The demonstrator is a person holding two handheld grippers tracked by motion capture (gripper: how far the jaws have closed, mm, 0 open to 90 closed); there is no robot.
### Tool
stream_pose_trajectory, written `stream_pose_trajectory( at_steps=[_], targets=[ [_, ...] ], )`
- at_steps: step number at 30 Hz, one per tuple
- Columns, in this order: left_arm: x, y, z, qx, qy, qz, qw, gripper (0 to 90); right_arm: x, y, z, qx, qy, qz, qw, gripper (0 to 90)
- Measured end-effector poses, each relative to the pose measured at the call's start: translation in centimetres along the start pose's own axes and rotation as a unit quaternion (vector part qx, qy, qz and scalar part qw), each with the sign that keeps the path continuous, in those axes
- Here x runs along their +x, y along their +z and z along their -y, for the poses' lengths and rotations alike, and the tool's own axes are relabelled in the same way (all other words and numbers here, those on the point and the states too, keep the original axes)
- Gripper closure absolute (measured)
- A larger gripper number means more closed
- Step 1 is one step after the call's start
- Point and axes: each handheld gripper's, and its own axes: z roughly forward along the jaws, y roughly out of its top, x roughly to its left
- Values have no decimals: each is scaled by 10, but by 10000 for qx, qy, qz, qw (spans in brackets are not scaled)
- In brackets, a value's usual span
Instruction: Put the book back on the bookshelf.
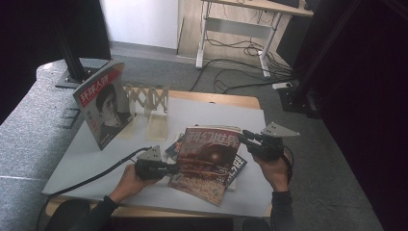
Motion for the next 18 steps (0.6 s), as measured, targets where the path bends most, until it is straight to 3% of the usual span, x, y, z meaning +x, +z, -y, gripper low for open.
stream_pose_trajectory(
  at_steps=[5, 11, 15, 18],
  targets=[
    [-2, -4, 2, -15, 67, -11, 10000, 848, -2, 5, 10, -56, 236, -269, 9993, 463],
    [-4, -4, 2, -13, 108, -27, 9999, 847, -1, 19, 29, 71, 396, -727, 9965, 422],
    [-3, -3, 3, -44, 96, -52, 9999, 847, 1, 29, 38, 255, 361, -986, 9941, 534],
    [-3, -2, 3, -49, 67, -97, 9999, 844, 2, 28, 39, 285, 400, -845, 9952, 685]
  ],
)
